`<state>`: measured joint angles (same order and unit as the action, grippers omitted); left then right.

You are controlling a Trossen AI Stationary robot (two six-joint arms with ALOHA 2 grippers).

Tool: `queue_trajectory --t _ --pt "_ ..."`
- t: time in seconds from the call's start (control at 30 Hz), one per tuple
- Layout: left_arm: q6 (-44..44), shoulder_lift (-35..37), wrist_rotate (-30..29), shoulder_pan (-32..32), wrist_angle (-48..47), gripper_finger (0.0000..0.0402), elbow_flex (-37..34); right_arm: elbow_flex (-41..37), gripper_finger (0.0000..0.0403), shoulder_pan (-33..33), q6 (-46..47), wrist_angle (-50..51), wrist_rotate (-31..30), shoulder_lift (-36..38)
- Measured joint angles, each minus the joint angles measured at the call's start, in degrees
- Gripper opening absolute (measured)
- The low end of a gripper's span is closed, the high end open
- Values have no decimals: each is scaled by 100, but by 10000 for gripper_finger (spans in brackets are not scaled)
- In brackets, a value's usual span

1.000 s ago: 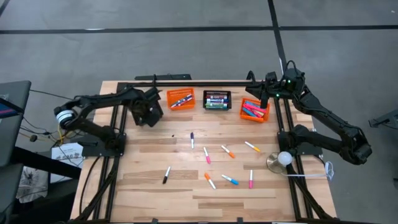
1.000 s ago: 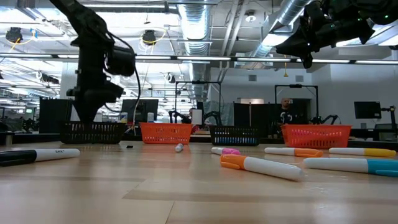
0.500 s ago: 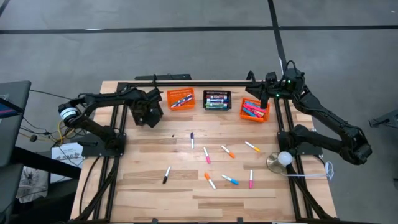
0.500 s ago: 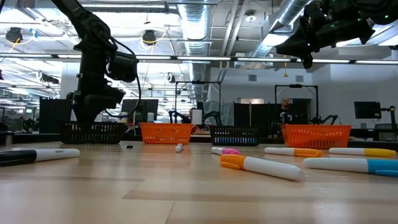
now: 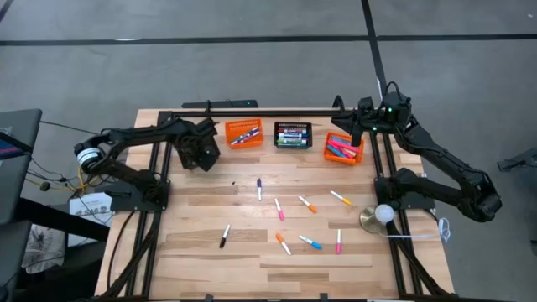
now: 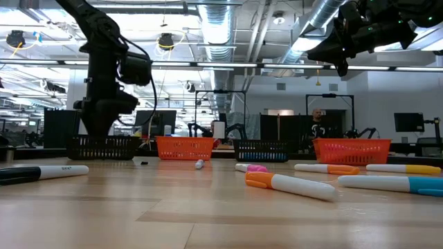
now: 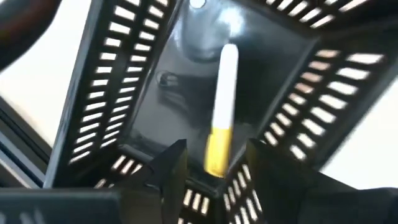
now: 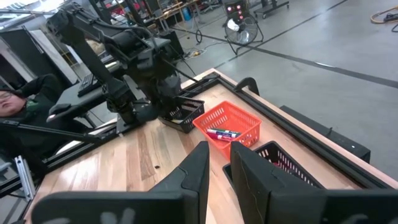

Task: Pick & Place Markers
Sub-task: Put the white yellow marker into the left black bin, then put the white black marker into the left black bin

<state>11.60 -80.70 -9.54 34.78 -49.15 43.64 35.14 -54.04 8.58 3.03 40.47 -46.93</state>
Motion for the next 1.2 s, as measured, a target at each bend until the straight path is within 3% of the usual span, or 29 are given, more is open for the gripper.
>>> queue_trajectory --t 0.2,0.37,0.63,0.87,1.2 --pt "431 697 75 -2 -9 166 0 0 56 1 0 0 0 -1" --pt "803 1546 495 -86 9 167 2 0 56 2 1 -2 0 -1" --pt "1803 2550 512 -935 193 167 4 0 56 -1 2 -2 -2 1" --pt "2567 2325 512 -2260 898 163 7 0 56 0 4 -2 -4 -1" --pt "4371 1270 684 -4272 1797 137 23 0 56 -1 4 -2 -7 -1"
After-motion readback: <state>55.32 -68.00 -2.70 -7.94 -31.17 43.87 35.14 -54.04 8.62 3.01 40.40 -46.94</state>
